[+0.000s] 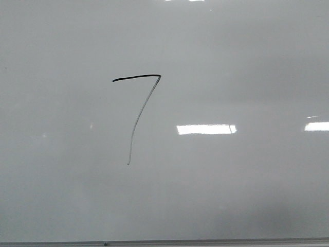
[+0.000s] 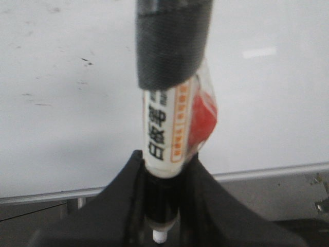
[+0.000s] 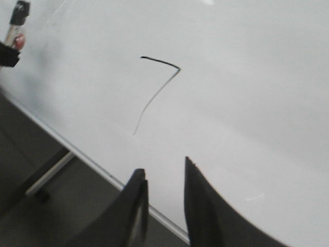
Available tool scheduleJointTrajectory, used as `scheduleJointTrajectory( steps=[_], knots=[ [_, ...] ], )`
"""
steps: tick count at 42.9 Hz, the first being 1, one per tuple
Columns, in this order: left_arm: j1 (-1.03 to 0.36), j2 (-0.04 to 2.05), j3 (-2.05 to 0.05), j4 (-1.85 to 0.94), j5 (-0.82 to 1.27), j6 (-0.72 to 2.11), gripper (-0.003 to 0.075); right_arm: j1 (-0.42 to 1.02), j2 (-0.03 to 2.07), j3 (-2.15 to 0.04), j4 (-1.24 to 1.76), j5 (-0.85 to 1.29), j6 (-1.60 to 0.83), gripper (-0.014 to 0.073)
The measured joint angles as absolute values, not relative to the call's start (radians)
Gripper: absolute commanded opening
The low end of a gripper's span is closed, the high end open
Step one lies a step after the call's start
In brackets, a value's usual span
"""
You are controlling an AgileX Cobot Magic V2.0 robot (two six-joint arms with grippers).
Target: Write number 7 on whiteboard
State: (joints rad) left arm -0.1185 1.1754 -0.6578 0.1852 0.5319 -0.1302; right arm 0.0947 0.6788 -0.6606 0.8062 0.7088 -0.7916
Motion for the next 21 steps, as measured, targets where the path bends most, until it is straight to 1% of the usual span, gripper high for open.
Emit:
scheduleJointTrajectory(
  steps=[3, 5, 7, 14, 21],
  knots=[
    [-0.077, 1.212, -0.658, 0.185, 0.467, -0.130, -0.0020, 0.065, 0.591, -0.590, 0.806, 0.669, -0.745, -0.0050],
    [-0.057, 1.239, -0.658, 0.185, 0.412, -0.130, -0.0020, 0.046, 0.538, -0.545, 0.806, 0.649, -0.726, -0.0074],
    [-0.043, 1.262, -0.658, 0.185, 0.375, -0.130, -0.0020, 0.037, 0.498, -0.511, 0.806, 0.634, -0.715, -0.0060],
    [-0.032, 1.359, -0.658, 0.185, 0.246, -0.130, -0.0020, 0.030, 0.393, -0.420, 0.806, 0.575, -0.706, -0.0060],
    [-0.032, 1.447, -0.658, 0.185, 0.117, -0.130, -0.0020, 0.030, 0.371, -0.401, 0.806, 0.541, -0.702, -0.0060]
  ],
)
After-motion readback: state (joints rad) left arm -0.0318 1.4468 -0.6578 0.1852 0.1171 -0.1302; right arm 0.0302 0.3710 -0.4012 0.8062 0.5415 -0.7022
